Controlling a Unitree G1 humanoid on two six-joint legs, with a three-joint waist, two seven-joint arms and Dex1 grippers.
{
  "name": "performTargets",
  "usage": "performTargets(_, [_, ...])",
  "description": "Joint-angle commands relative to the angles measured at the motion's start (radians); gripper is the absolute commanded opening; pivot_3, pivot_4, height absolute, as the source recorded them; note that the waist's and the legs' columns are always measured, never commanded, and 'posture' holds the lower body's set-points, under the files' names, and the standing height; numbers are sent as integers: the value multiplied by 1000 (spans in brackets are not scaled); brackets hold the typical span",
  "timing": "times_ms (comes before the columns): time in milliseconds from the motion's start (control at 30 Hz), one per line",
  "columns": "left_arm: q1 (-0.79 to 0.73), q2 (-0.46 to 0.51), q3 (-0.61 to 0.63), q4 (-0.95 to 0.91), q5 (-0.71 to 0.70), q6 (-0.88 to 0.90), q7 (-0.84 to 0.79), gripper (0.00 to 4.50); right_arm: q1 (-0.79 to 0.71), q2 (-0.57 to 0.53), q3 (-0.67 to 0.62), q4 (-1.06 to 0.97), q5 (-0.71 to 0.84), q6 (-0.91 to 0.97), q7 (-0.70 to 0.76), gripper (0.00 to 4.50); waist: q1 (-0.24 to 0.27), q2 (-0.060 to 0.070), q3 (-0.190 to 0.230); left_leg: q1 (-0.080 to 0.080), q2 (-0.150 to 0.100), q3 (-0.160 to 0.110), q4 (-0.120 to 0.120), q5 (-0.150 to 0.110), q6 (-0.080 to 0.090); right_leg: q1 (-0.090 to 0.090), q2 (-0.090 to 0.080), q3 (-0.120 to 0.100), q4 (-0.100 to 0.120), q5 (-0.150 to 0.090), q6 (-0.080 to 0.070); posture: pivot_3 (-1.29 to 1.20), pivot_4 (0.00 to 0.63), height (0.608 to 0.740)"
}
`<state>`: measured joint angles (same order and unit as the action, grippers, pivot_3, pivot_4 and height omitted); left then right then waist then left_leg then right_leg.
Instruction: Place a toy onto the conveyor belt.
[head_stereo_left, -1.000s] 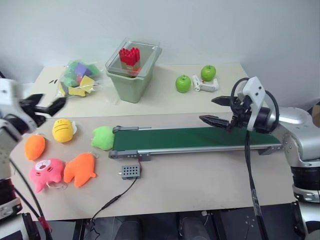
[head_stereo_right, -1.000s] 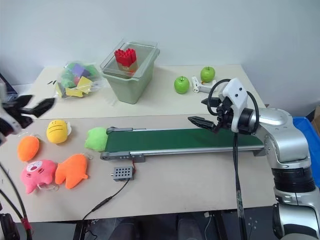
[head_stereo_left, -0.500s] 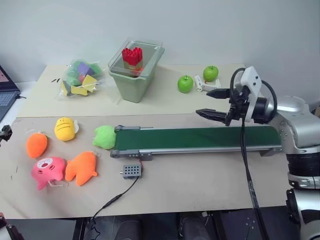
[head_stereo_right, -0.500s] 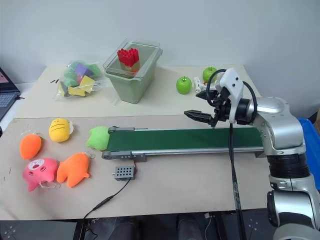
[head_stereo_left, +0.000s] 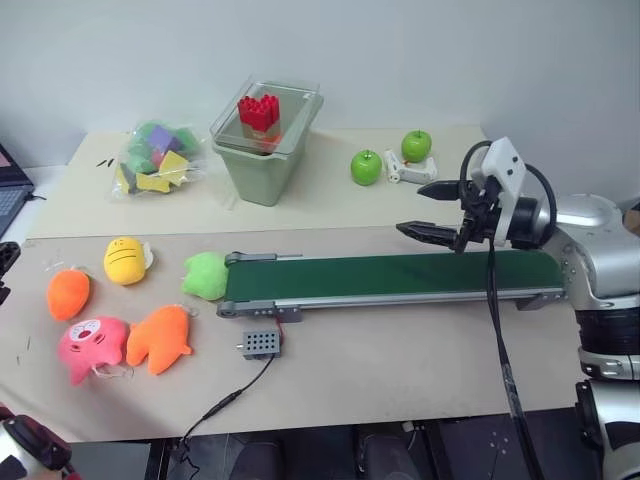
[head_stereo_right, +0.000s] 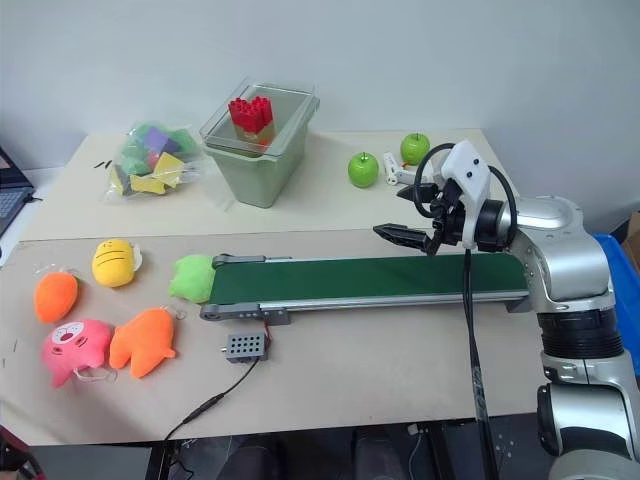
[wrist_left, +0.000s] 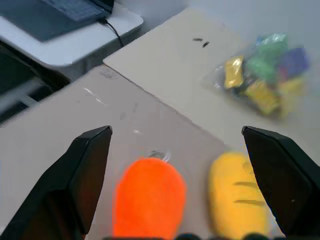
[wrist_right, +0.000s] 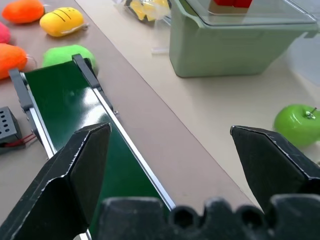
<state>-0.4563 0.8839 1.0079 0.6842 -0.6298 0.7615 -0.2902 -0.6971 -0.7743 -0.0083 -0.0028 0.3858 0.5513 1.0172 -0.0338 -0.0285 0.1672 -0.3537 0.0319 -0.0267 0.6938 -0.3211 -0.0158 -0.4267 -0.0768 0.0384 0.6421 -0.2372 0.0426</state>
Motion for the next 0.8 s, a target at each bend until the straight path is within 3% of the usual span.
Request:
performTargets(33, [17,69,153,150,-118,61,-7,4438,-19,-24,-39,-52,4,-10,-10,4500,-12,0,0,0,0,0,0,0,0,0,0,0,0,0,0,0,150,740])
performTargets(233, [131,102,222,305,-181,68,-88,4438,-45,-36,-36,-41,-10,-17,-1,4500,-28,0,0,0,0,0,0,0,0,-1,0,0,1,0,0,0,150,740])
performTargets(433, [201,108,210,392,-212,69,-224,4438,-89,-39,-53,-73,47,36,22,4500,-24,0,0,1,0,0,0,0,-1,-1,0,0,3,0,0,0,150,740])
performTargets(800, [92,109,113,538,-186,-41,-279,4438,-135,-68,-62,-105,76,80,16,4500,-1,0,0,0,0,0,0,0,-1,-1,-1,-1,4,0,0,0,150,740])
